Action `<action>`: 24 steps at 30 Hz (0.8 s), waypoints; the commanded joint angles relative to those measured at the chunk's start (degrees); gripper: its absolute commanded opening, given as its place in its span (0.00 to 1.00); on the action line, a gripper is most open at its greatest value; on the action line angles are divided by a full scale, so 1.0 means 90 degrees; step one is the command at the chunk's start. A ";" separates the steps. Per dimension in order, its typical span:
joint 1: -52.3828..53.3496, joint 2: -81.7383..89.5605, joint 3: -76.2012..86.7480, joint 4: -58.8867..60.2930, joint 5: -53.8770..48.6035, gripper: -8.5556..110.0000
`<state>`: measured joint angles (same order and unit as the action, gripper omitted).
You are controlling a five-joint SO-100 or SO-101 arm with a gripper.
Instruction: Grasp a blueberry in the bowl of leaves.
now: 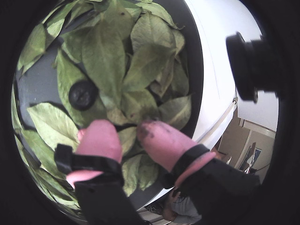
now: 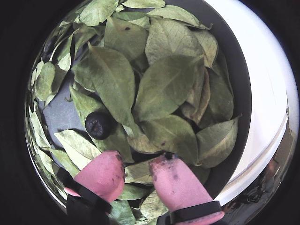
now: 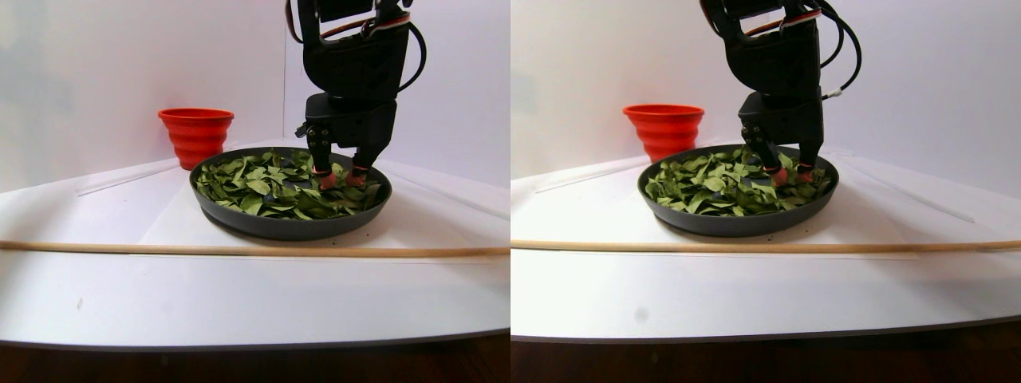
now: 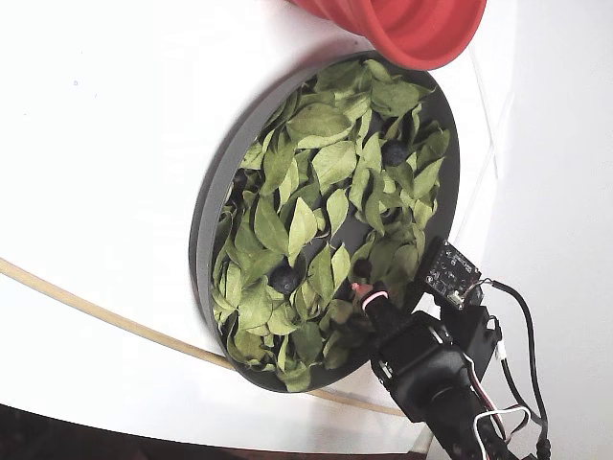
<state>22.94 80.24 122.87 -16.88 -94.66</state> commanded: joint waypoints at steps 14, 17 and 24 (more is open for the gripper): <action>-0.0195 0.0957 0.0039 0.0322 0.0234 0.18; -0.0244 0.1035 0.0068 0.0352 0.0264 0.18; -0.0322 0.0996 0.0010 0.0352 0.0352 0.19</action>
<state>20.21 83.76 123.22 -13.71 -92.02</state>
